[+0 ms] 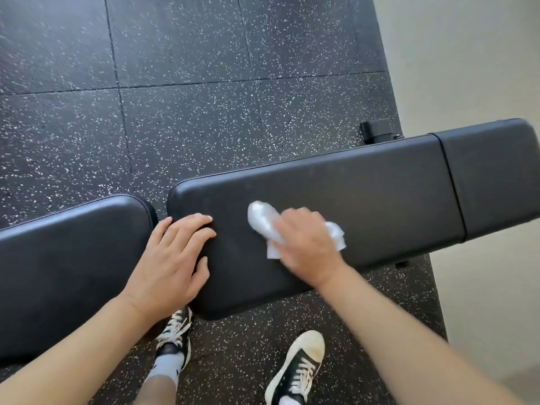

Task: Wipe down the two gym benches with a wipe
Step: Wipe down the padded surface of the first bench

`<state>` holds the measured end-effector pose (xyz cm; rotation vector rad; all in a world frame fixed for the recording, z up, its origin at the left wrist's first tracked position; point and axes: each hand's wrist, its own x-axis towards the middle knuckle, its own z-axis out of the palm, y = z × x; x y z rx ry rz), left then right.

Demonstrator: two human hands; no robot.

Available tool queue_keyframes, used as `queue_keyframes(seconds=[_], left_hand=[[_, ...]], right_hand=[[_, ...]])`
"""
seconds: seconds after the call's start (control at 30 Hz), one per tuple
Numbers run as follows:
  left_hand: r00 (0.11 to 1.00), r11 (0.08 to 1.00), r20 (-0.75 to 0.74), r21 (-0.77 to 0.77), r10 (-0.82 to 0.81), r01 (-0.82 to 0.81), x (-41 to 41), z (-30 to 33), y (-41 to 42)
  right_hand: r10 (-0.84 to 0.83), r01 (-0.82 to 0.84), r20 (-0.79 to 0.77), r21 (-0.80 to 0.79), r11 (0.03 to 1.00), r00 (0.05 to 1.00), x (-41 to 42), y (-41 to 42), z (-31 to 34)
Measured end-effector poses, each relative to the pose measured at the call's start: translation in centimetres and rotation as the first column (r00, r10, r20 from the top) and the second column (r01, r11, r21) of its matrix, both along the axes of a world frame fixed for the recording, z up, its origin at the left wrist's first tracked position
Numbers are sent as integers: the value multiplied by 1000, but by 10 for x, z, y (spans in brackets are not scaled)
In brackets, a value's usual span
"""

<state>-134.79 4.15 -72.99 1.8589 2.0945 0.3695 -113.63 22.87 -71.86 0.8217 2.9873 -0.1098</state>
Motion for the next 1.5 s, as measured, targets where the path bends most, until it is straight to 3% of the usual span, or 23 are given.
queue_keyframes(seconds=[0.07, 0.1, 0.17, 0.23, 0.3, 0.4, 0.5, 0.57, 0.63, 0.7, 0.77, 0.83, 0.93, 1.07, 1.23, 1.37, 1.5], left_hand=[[999, 999, -14, 3, 41, -41, -9, 0, 5], [997, 998, -19, 1, 69, -69, -14, -1, 7], [993, 994, -31, -4, 111, -111, -23, -3, 10], [992, 993, -39, -8, 117, -118, -32, -6, 12], [992, 992, -31, -12, 123, -124, -40, -8, 13], [990, 990, -22, -32, 137, -138, -53, -11, 12], [979, 978, -49, -68, 196, -199, -70, -15, 8], [976, 973, -71, -89, 208, -214, -80, -15, 4], [979, 975, -76, -102, 188, -195, -84, -15, 3], [979, 973, -67, -122, 191, -198, -82, -13, 7], [972, 963, -64, -138, 226, -233, -81, -11, 9], [965, 956, -68, -137, 253, -261, -80, -11, 11], [957, 945, -65, -153, 281, -288, -79, -8, 13], [924, 909, -25, -174, 381, -379, -73, -3, 22], [897, 870, -49, -225, 440, -439, -68, 3, 31], [827, 800, -38, -231, 561, -554, -55, 5, 48], [773, 752, 30, -261, 633, -605, -33, 3, 71]], right_hand=[[-261, 258, 54, 60, 964, 964, 26, 51, 2], [-446, 447, -23, 55, 893, 895, 37, 77, 3], [-735, 737, -115, -30, 675, 669, 43, 113, 5], [-830, 831, -153, -77, 552, 537, 15, 112, 3], [-765, 759, -179, -115, 641, 619, -33, 81, -1], [-481, 466, -214, -121, 877, 850, -112, 5, -5], [-354, 321, -245, -164, 933, 903, -161, -36, -5], [-240, 203, -253, -166, 965, 937, -163, -26, -3], [-135, 109, -164, -159, 981, 977, -144, 3, 2], [-341, 339, 17, -163, 926, 940, -116, 49, 8], [-593, 601, 98, -145, 786, 799, -85, 97, 13], [-651, 673, 188, -81, 736, 735, -75, 121, 14], [-523, 550, 288, -17, 835, 802, -117, 101, 10], [-306, 347, 256, -135, 928, 917, -206, 23, -1], [-63, 133, 200, -358, 924, 978, -256, -13, -17], [-129, 192, 177, -402, 895, 976, -216, 31, -19], [-292, 382, 325, -261, 887, 900, -129, 120, -20]])
